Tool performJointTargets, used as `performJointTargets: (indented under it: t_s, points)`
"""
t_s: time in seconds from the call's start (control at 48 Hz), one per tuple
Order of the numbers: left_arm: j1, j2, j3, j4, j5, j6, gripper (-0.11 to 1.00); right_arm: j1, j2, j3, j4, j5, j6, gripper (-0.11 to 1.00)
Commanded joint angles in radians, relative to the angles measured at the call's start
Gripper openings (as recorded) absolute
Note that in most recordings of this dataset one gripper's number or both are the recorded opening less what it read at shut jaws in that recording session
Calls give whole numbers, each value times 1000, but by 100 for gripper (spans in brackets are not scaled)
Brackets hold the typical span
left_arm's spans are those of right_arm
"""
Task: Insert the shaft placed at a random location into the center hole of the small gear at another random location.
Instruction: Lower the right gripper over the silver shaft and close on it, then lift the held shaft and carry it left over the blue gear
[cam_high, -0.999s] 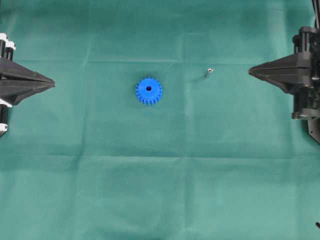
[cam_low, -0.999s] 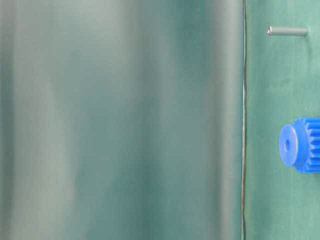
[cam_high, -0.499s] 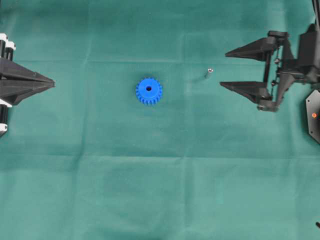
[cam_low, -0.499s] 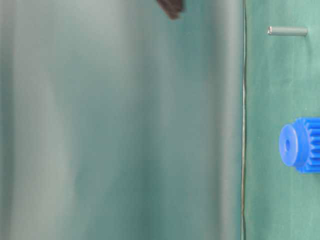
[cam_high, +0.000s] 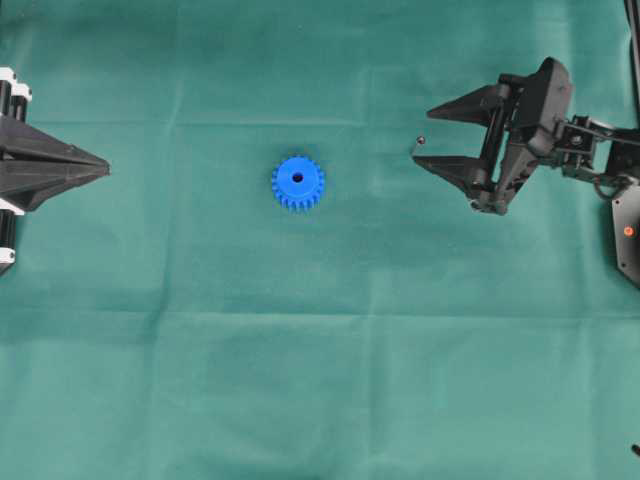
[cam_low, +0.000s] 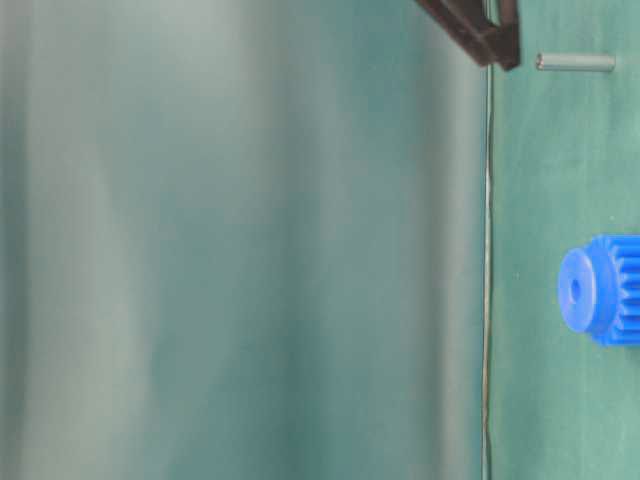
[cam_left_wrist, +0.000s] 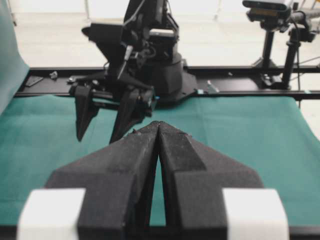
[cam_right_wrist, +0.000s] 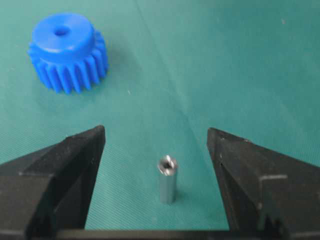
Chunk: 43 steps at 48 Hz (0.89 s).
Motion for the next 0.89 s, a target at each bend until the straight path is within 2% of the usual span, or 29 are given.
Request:
performJointTargets:
  t_s: [0.0, 0.354, 0.499, 0.604, 0.812, 0.874]
  points:
    - [-2, 8, -26, 3, -5, 3, 0, -6, 35, -18, 15, -40, 3, 83]
    - [-2, 9, -26, 3, 0, 2, 0, -6, 94, -34, 23, -67, 3, 82]
    - [-3, 9, -26, 3, 0, 2, 0, -6, 106, -34, 41, -67, 3, 75]
    - [-3, 9, -26, 3, 0, 2, 0, -6, 107, -34, 46, -67, 3, 65]
    - [-2, 8, -26, 3, 0, 2, 0, -6, 107, -34, 44, -67, 3, 15]
    - [-2, 8, -26, 3, 0, 2, 0, -6, 107, -35, 44, -64, 3, 13]
